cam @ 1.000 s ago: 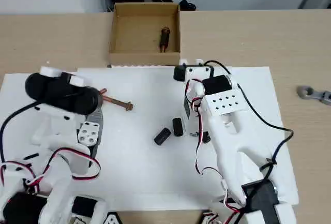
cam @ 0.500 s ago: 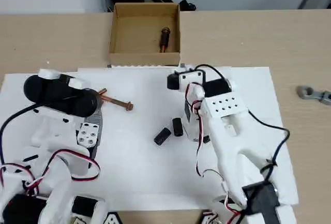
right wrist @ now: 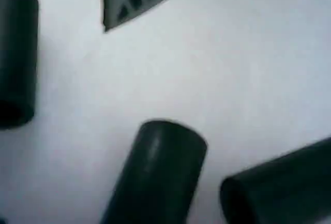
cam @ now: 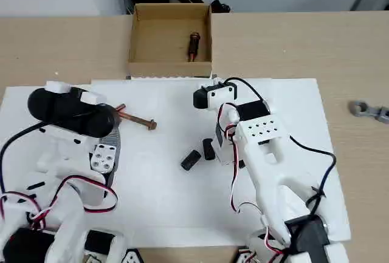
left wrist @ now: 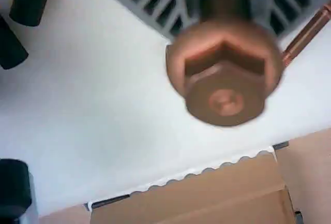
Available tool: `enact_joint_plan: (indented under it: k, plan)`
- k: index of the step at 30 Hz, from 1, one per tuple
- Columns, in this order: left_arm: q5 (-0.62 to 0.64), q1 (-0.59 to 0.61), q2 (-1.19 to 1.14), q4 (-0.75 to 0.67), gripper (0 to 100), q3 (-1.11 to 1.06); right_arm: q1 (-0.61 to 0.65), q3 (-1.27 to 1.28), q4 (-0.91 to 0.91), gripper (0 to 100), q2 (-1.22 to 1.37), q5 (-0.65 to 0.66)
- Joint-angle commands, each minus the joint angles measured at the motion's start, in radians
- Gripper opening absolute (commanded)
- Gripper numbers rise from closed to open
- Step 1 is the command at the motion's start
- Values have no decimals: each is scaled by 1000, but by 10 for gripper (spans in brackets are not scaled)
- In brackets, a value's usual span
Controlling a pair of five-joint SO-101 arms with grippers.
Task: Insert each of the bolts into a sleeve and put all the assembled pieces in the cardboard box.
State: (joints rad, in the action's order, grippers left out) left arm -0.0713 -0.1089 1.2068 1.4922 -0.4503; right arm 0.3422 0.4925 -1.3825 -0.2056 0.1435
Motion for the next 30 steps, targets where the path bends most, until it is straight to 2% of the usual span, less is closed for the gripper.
enact_joint_plan:
  k: [1,18,30]
  plan:
    - [-3,0,8,3,6,7,-15,0,7,235,-30,20]
    - [-2,0,6,2,6,7,-15,224,297,235,-27,17]
    - [-2,0,8,5,6,7,-15,307,418,234,-27,21]
